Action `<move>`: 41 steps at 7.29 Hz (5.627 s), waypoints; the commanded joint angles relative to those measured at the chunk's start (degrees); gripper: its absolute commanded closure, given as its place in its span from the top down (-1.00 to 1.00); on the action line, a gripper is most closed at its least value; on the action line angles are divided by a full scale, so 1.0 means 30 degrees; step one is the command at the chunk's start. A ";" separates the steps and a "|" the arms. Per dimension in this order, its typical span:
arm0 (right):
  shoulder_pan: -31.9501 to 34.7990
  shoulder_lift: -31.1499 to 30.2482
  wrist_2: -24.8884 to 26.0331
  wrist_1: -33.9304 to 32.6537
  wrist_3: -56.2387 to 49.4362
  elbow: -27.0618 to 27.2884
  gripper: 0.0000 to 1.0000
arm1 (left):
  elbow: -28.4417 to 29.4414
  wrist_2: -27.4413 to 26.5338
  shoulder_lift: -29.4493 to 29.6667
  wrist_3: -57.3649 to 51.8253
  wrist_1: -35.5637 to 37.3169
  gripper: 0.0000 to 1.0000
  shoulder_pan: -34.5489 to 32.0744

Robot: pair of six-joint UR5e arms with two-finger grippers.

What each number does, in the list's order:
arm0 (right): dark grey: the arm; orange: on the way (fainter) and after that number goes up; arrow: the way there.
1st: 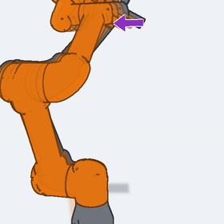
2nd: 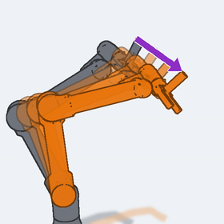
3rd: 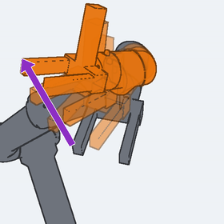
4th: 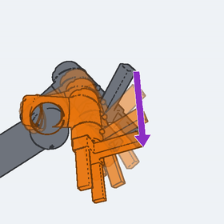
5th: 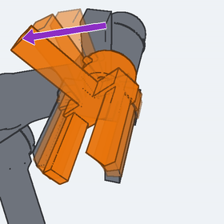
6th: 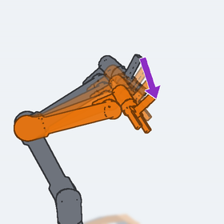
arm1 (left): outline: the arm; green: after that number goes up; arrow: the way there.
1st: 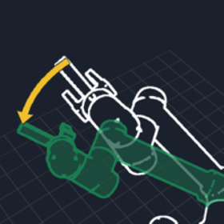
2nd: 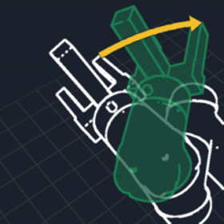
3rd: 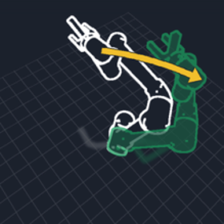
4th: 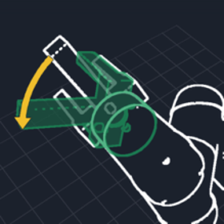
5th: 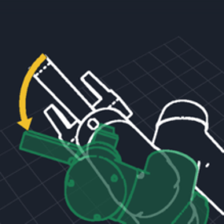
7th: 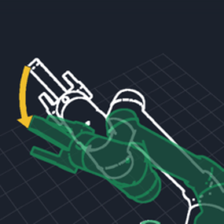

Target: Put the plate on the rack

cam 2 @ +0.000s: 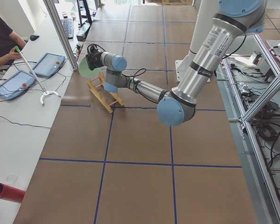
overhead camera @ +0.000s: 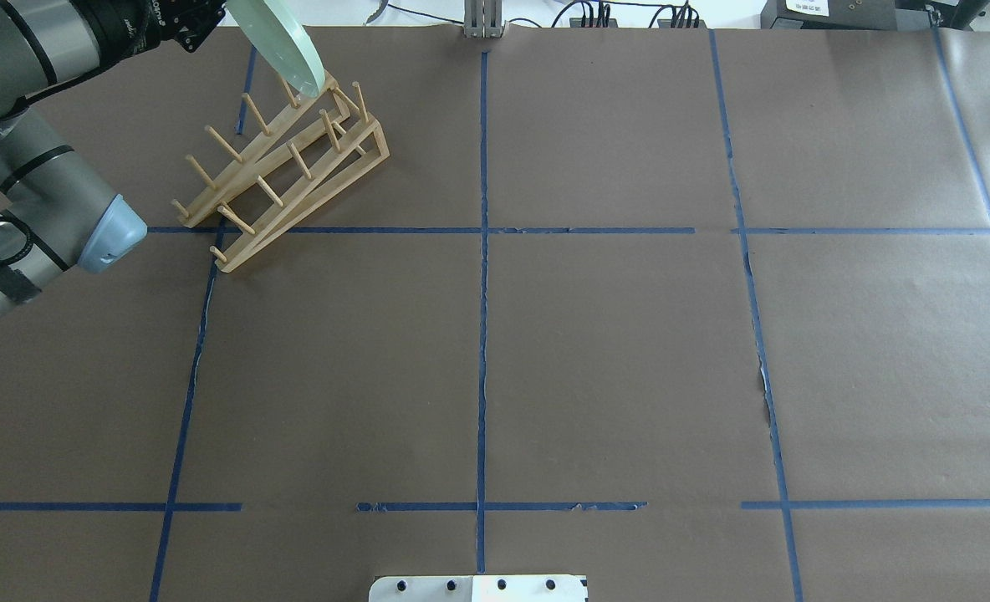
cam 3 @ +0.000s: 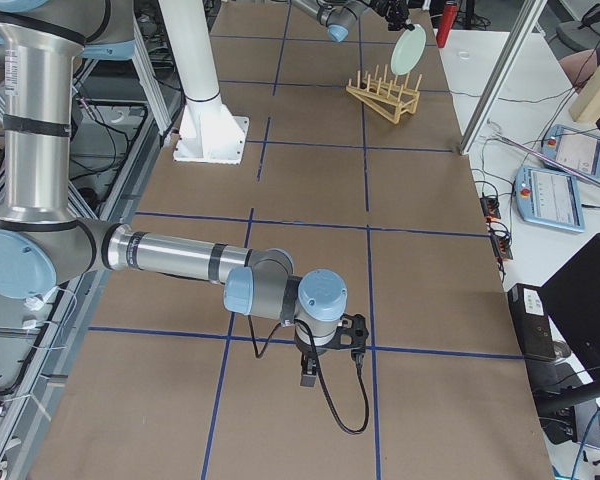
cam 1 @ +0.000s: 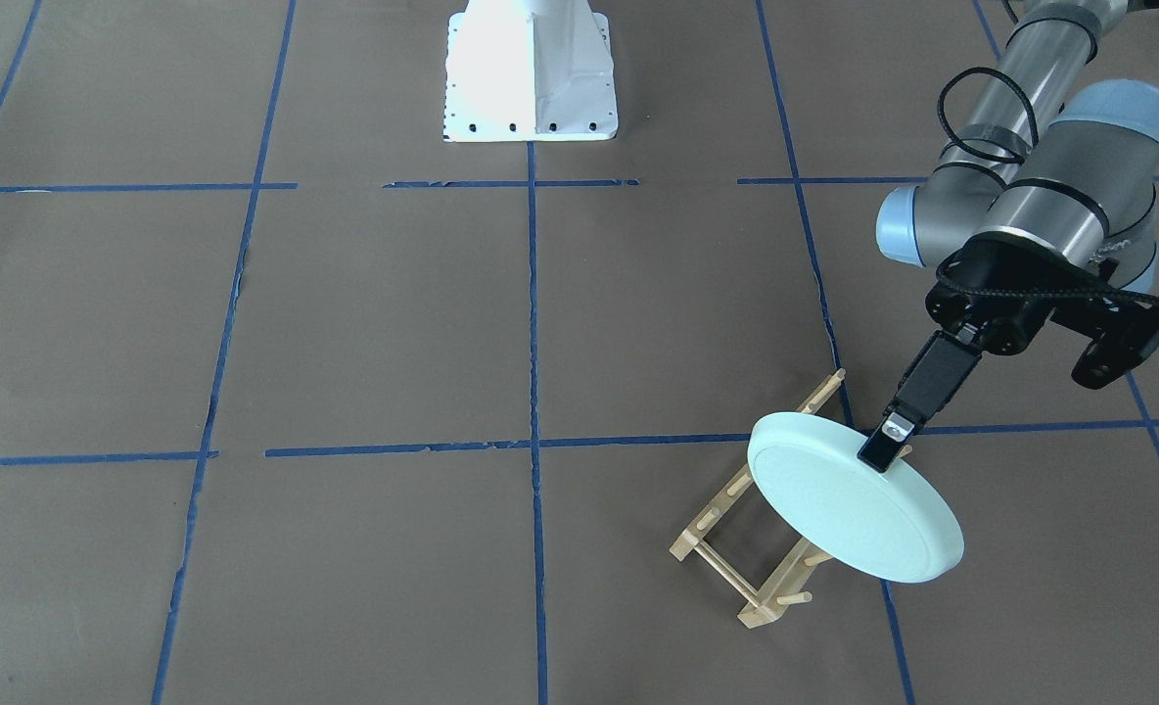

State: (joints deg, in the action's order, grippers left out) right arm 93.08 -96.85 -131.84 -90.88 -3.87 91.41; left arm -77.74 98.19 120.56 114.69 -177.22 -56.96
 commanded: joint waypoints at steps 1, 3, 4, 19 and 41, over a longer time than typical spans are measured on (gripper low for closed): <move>0.0000 0.0000 0.0000 0.0000 0.0000 0.0000 1.00 | 0.1524 0.0053 0.1346 -0.0462 0.0010 -1.00 -0.0056; 0.0000 0.0000 0.0000 0.0000 0.0000 0.0000 1.00 | 0.1858 0.0112 0.1473 -0.0671 0.0039 -1.00 0.0002; 0.0000 0.0000 0.0000 0.0000 0.0000 0.0000 1.00 | 0.1859 0.0199 0.1328 -0.0932 0.0039 -1.00 0.0177; 0.0000 0.0029 0.0000 0.0000 0.0000 0.0000 1.00 | 0.1726 0.1333 0.1182 -0.3151 0.2362 1.00 0.0945; 0.0000 0.0000 0.0000 0.0000 0.0000 0.0000 1.00 | -0.5641 1.2123 -0.8811 -4.0076 3.1650 1.00 -1.2536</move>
State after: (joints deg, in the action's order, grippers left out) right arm 93.08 -96.85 -131.84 -90.88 -3.87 91.37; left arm -94.73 134.49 94.01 -5.60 -81.71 -94.58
